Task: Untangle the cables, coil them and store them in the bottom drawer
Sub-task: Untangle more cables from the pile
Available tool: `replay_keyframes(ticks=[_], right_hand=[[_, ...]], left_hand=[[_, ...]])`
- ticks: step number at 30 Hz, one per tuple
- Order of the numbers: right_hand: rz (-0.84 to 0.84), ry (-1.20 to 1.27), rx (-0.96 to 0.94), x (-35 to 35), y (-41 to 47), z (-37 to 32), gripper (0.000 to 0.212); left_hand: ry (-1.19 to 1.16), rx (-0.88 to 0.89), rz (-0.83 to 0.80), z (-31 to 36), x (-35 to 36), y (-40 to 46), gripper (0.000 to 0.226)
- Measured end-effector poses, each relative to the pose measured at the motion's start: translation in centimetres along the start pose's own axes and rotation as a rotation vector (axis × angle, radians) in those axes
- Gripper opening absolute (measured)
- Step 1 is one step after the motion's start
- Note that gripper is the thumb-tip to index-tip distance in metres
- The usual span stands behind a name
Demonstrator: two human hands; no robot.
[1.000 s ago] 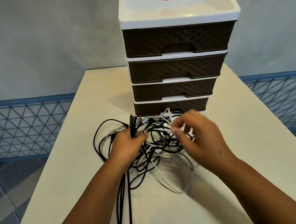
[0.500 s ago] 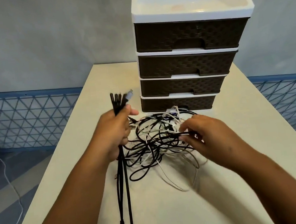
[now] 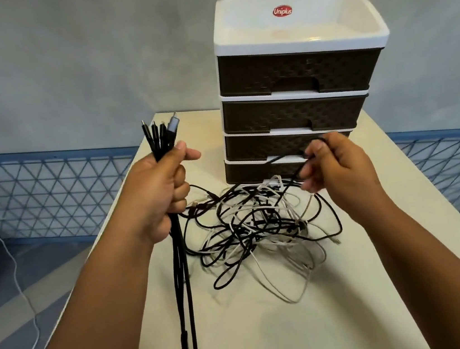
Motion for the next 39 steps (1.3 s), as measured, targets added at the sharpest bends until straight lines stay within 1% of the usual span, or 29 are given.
replay_keyframes(ticks=[1, 2, 4, 5, 8, 10, 11, 12, 13, 14, 15, 16, 17, 19, 20, 22, 23, 24, 25, 26, 27, 29, 33, 35, 37, 39], right_hand=[[0.005, 0.047, -0.047, -0.2, -0.1, -1.2, 0.019], [0.019, 0.028, -0.108, -0.4, -0.2, -2.3, 0.018], [0.056, -0.101, -0.209, -0.6, -0.2, -3.6, 0.015], [0.051, -0.148, -0.228, -0.5, -0.1, -3.8, 0.016], [-0.092, -0.221, -0.166, 0.6, 0.4, -2.9, 0.024], [-0.149, -0.343, -0.138, 1.4, 0.2, -1.6, 0.039], [-0.124, -0.375, -0.144, 1.7, -0.4, -1.0, 0.043], [-0.054, -0.374, -0.16, 1.9, -1.3, -0.6, 0.044], [0.041, -0.356, -0.198, 2.0, -2.5, -0.3, 0.038], [0.13, -0.351, -0.277, 2.2, -3.9, -0.2, 0.029], [0.171, -0.373, -0.384, 2.8, -5.5, -0.2, 0.02], [0.142, -0.407, -0.504, 3.7, -7.1, -0.3, 0.013], [0.053, -0.442, -0.626, 5.0, -8.6, -0.1, 0.011], [-0.174, -0.53, -0.795, 8.0, -11.1, 0.9, 0.014], [-0.266, -0.588, -0.827, 9.5, -11.9, 1.5, 0.02], [-0.41, -0.718, -0.796, 12.0, -12.8, 2.3, 0.045], [-0.463, -0.778, -0.769, 12.9, -13.1, 2.6, 0.053], [-0.494, -0.811, -0.753, 13.6, -13.1, 2.6, 0.052], [-0.511, -0.814, -0.746, 13.9, -13.1, 2.4, 0.042], [-0.498, -0.793, -0.751, 13.9, -13.0, 2.2, 0.031], [-0.472, -0.758, -0.752, 13.4, -12.8, 1.9, 0.027], [-0.418, -0.687, -0.722, 11.7, -12.1, 0.7, 0.031], [-0.31, -0.579, -0.608, 6.3, -8.4, -3.7, 0.045], [-0.224, -0.502, -0.542, 3.8, -6.6, -5.9, 0.043], [-0.14, -0.353, -0.432, 1.8, -5.0, -7.5, 0.037], [-0.063, -0.213, -0.367, 0.5, -3.9, -8.8, 0.032]], left_hand=[[0.026, -0.012, -0.01, -0.2, 0.1, -0.1, 0.021], [0.056, -0.025, -0.023, -0.5, 0.2, -0.2, 0.018], [0.123, -0.055, -0.048, -1.0, 0.4, -0.3, 0.014], [0.147, -0.068, -0.055, -1.3, 0.4, -0.3, 0.013], [0.148, -0.089, -0.035, -2.1, 0.4, -0.3, 0.017], [0.126, -0.093, -0.006, -2.4, 0.3, -0.1, 0.023], [0.117, -0.094, 0.008, -2.5, 0.2, 0.0, 0.026], [0.106, -0.093, 0.022, -2.6, 0.1, 0.0, 0.028], [0.094, -0.09, 0.032, -2.6, 0.1, 0.1, 0.029], [0.079, -0.086, 0.043, -2.6, 0.0, 0.2, 0.03], [0.066, -0.08, 0.056, -2.6, -0.1, 0.2, 0.03], [0.055, -0.072, 0.067, -2.6, -0.2, 0.3, 0.03], [0.046, -0.064, 0.075, -2.5, -0.3, 0.4, 0.03], [0.037, -0.054, 0.081, -2.5, -0.4, 0.5, 0.03], [0.035, -0.053, 0.079, -2.6, -0.4, 0.5, 0.03], [0.033, -0.059, 0.073, -2.5, -0.3, 0.5, 0.029], [0.032, -0.063, 0.07, -2.5, -0.2, 0.5, 0.029], [0.032, -0.067, 0.066, -2.5, -0.2, 0.5, 0.029], [0.033, -0.071, 0.063, -2.4, -0.1, 0.5, 0.029], [0.034, -0.073, 0.061, -2.4, -0.2, 0.5, 0.029], [0.036, -0.075, 0.058, -2.3, -0.2, 0.5, 0.029], [0.041, -0.075, 0.056, -2.2, -0.4, 0.5, 0.029], [0.049, -0.069, 0.051, -2.2, -0.5, 0.6, 0.029], [0.055, -0.07, 0.037, -2.2, -0.3, 0.6, 0.029], [0.062, -0.073, 0.017, -2.3, 0.1, 0.5, 0.028], [0.065, -0.073, -0.004, -2.4, 0.3, 0.5, 0.028]])
Point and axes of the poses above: each hand's wrist, its own y-axis towards the middle knuckle, its own x-axis out of the palm, z = x × y, the point moved 3 cm from there along y, towards the middle knuckle, and after that the axes turned 14 degrees about -y, right-handed, at the moved point
